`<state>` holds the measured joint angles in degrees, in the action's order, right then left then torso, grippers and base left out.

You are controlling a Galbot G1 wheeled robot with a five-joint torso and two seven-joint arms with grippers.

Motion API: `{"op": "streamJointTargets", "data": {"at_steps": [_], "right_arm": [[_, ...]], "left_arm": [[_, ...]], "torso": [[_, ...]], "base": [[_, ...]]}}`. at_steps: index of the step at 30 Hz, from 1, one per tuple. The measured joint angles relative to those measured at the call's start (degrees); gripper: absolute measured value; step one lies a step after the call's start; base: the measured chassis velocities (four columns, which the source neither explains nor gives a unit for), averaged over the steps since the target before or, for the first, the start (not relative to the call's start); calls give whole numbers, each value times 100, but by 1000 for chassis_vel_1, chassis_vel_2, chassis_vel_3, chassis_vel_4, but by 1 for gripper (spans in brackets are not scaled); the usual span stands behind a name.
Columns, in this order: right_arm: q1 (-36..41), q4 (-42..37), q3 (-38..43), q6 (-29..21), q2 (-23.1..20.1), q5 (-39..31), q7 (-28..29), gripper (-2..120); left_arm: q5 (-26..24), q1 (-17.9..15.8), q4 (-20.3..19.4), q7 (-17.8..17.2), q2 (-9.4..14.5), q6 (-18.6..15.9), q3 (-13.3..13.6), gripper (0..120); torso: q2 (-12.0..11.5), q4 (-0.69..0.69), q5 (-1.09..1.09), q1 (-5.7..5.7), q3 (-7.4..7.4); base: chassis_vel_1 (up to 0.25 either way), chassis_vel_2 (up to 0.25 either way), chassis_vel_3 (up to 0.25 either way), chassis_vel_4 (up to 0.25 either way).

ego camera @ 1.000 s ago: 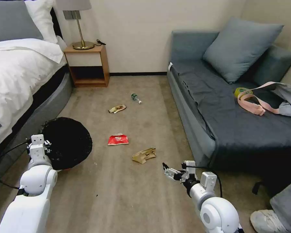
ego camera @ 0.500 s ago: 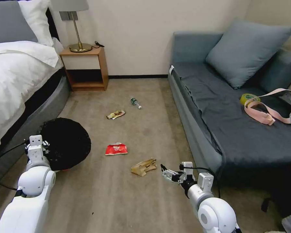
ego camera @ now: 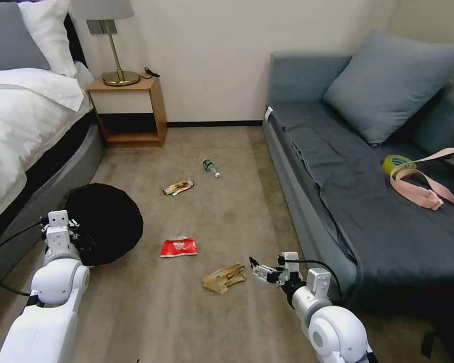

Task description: Pick up the trash bin, then pick up the garbage on the floor and place it into the trash bin.

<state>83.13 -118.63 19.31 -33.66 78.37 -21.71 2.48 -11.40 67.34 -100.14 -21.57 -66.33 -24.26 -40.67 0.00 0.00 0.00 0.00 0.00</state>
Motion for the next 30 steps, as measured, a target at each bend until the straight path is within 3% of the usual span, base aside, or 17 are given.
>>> {"op": "streamJointTargets", "data": {"at_steps": [30], "right_arm": [[-337, 739, -792, -30, -358, 757, -199, 100]], "left_arm": [[15, 80, 12, -1, 1, 99, 82, 4]], "torso": [[0, 0, 0, 0, 0]], "base": [[-109, 106, 106, -106]]}}
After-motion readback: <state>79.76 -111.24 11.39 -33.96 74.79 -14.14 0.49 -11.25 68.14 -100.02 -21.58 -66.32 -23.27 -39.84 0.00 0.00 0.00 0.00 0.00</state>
